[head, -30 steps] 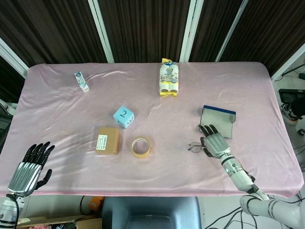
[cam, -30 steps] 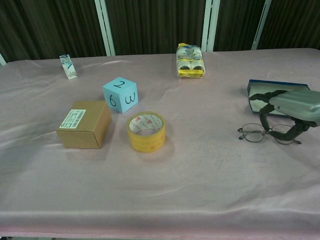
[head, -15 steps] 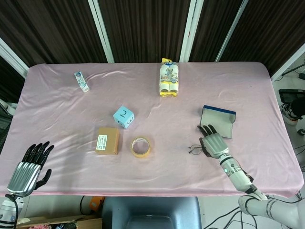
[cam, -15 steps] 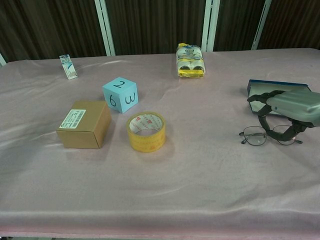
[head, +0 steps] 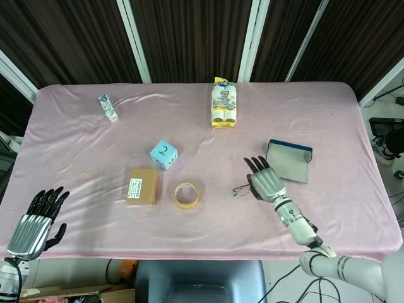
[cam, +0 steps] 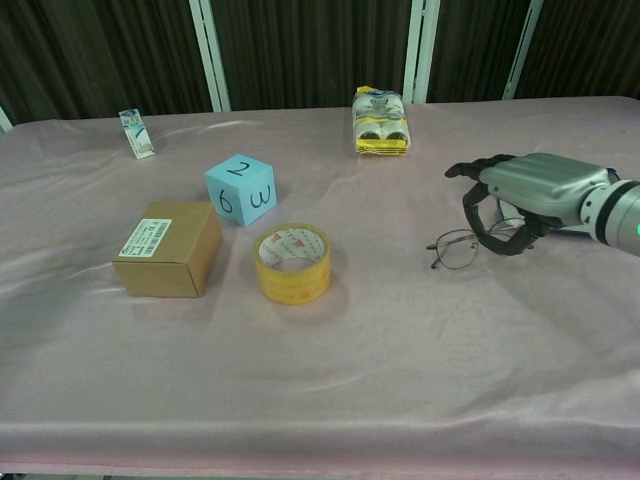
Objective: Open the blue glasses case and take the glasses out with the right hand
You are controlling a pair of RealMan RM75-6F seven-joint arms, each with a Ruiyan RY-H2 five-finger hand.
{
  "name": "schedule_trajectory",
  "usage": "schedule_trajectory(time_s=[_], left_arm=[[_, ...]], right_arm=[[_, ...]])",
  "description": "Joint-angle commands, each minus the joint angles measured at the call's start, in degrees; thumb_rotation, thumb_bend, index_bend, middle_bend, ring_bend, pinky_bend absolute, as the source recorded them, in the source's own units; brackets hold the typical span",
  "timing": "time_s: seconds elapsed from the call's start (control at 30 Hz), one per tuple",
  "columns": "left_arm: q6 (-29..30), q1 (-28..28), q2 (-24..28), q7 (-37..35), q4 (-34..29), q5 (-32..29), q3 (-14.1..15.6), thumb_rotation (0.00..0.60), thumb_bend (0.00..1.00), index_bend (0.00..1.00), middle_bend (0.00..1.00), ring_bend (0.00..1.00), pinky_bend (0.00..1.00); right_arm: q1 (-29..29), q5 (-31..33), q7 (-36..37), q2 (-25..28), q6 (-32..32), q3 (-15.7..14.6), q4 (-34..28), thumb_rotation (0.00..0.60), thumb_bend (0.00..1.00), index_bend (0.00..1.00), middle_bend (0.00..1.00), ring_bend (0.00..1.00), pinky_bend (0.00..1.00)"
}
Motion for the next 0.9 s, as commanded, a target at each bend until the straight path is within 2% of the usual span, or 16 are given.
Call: schedule_trajectory(time_s=[0.03, 0.37, 0.57, 0.77, 0.9], left_arm=[[0.07, 0.05, 0.06, -0.15, 0.04, -0.09, -0.06, 0.6, 0.42, 0.0, 0.0, 0.0, 0.05], [0.62, 0.35, 0.5, -1.44, 0.42, -0.5, -0.33, 0.6, 0.42, 0.0, 0.0, 0.0, 0.05], [0.79, 0.44, 0.72, -1.99, 0.53, -0.49, -0.37, 0.6, 0.42, 0.0, 0.0, 0.0, 0.05], [0.81, 0.5, 0.85, -2.27, 0.6, -0.56, -0.4, 0.6, 0.42, 0.0, 0.0, 0.0, 0.05], [0.8, 0.49, 0.89, -2.35, 0.6, -0.39, -0.33, 0.6, 0.42, 0.0, 0.0, 0.0, 0.05]], right_arm=[[2.42, 1.93, -1.99, -2.68, -1.06, 2.09, 1.02, 0.6, 0.59, 0.7, 0.15, 0.0, 0.0], [10.21, 8.5, -8.76, -12.61, -3.42, 7.02, 9.45, 0.6, 0.59, 0.7, 0.16, 0.0, 0.0], [13.43, 11.84, -10.45, -17.38, -5.51, 8.17, 15.18, 0.6, 0.59, 0.67, 0.16, 0.0, 0.0], [15.0, 13.95, -12.57, -19.29, -5.94, 8.23, 18.03, 0.6, 0.6, 0.39, 0.15, 0.0, 0.0], [14.47, 14.98, -13.81, -17.98, -5.15, 7.89, 16.04, 0.6, 0.59, 0.29, 0.12, 0.0, 0.0]])
